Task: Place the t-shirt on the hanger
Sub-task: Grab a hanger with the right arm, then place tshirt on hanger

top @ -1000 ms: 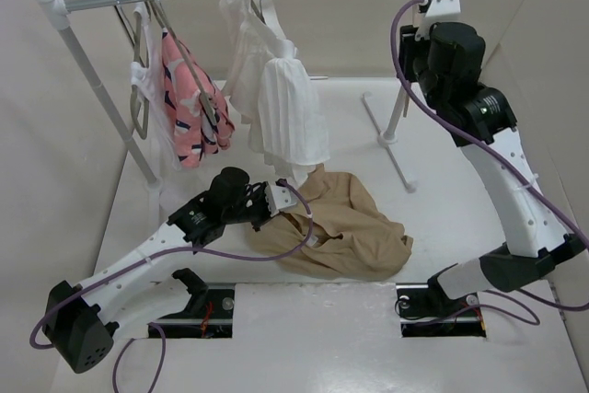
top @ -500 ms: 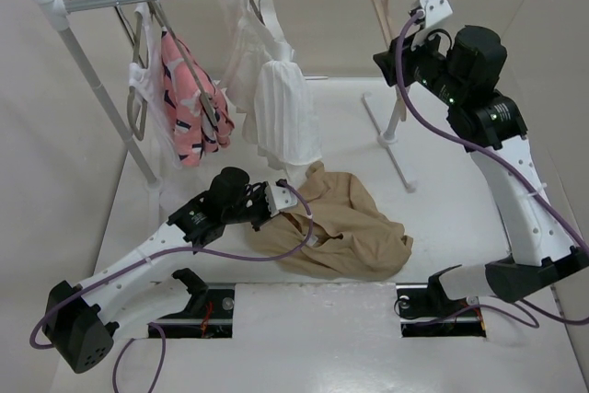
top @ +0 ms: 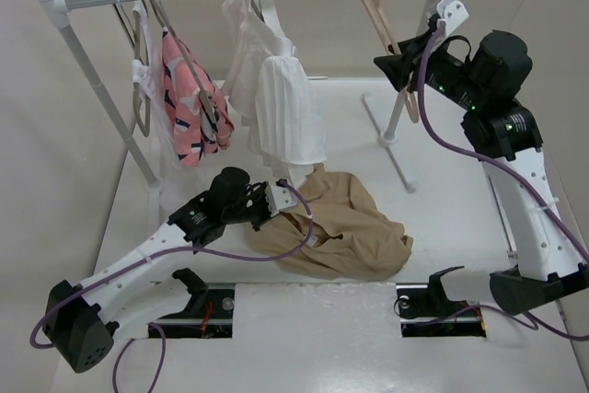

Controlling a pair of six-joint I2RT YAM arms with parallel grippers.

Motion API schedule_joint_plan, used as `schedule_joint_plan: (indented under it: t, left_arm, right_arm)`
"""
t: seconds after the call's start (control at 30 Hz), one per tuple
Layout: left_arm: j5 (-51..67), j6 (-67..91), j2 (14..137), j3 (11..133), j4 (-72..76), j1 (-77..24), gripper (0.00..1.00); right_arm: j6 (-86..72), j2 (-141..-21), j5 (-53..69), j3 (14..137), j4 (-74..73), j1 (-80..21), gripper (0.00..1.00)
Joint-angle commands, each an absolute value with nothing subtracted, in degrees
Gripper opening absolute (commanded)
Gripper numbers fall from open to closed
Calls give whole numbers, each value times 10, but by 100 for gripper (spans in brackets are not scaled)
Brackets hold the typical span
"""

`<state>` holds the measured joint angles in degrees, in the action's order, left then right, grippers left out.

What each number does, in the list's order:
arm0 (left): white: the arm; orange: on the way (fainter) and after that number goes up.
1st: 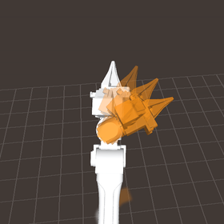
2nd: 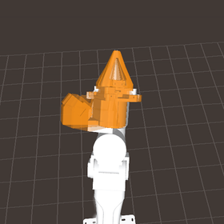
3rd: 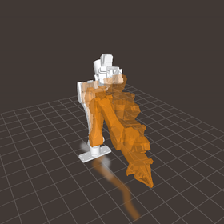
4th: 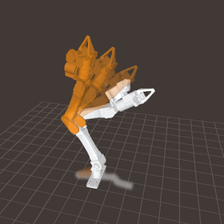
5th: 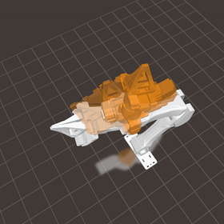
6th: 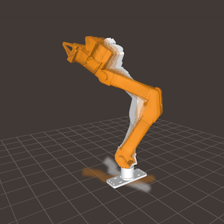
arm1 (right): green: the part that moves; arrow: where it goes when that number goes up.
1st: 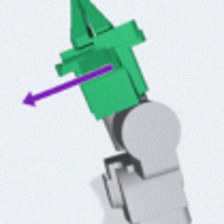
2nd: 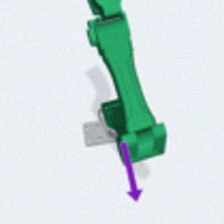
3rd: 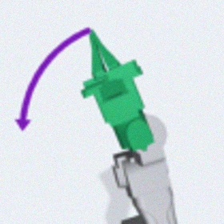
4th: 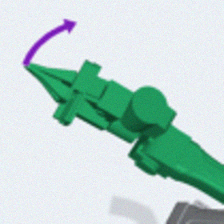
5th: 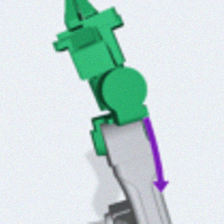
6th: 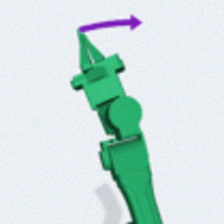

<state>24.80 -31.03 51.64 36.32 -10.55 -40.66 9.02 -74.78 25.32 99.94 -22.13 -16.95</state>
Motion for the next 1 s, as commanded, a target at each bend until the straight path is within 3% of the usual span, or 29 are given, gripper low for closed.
schedule_joint_plan:
  t: [0.0,0.3,0.6,0.97]
  left_arm:
    - [249,-308,518,372,-93,-405,0]
    - [249,-297,518,372,-98,-405,0]
    - [262,-315,529,382,-120,-405,0]
    - [201,-300,589,423,-149,-405,0]
  right_arm:
    - [94,-727,286,1002,-157,-171,0]
    - [101,-672,309,951,-234,-171,0]
    - [96,-494,298,797,-475,-171,0]
    - [75,-341,488,692,-693,-171,0]
